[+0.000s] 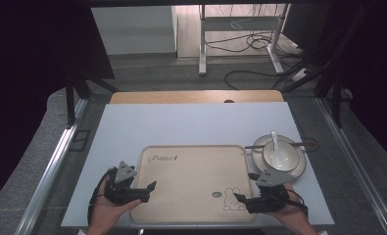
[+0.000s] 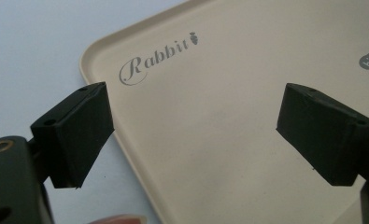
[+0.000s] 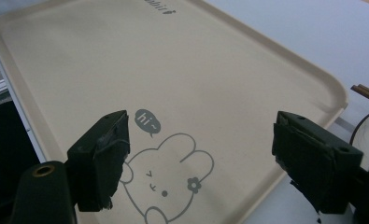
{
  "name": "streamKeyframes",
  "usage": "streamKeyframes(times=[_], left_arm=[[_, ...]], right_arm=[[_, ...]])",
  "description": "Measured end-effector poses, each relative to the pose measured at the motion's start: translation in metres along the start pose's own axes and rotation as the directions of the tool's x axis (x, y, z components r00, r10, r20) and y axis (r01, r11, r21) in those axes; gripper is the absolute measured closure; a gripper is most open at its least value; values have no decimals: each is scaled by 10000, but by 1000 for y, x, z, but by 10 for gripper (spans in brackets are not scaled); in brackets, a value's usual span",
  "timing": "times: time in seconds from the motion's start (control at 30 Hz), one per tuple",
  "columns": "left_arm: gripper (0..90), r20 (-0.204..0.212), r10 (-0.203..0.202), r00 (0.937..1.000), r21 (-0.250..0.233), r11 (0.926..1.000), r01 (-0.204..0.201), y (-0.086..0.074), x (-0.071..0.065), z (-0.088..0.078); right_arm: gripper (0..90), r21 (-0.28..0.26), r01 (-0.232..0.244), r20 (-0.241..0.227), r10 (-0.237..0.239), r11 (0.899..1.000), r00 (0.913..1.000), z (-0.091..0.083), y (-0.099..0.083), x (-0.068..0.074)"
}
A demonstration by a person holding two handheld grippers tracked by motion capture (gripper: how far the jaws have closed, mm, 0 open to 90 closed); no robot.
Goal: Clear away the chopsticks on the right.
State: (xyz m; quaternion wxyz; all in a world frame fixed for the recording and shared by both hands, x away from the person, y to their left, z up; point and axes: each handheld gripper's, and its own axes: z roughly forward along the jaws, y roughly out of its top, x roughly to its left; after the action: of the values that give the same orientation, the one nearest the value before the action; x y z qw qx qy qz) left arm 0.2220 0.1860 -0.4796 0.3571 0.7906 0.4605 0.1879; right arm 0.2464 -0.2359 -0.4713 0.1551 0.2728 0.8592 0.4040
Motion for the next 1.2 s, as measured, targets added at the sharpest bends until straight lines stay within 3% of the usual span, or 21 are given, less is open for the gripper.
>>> streamKeyframes(times=[0.5,0.77,1.03,1.2], left_arm=[[107,0,-139,9999,125,9998,139,-1,4,3],[108,-63,80,9999,219,9997,-79,-1,2,3],[109,-123,12,9999,104,9999,-11,-1,1,-3],[111,-115,103,9999,181,9998,-101,2,0,0]], right_arm=[[237,364,60,-274,-50,9993,9996,8,3,0],[260,508,88,-517,-62,9987,9986,9,9,-3],[278,376,69,-434,-53,9993,9990,-1,19,-4],[284,256,-39,-171,43,9997,9998,-12,31,-16]])
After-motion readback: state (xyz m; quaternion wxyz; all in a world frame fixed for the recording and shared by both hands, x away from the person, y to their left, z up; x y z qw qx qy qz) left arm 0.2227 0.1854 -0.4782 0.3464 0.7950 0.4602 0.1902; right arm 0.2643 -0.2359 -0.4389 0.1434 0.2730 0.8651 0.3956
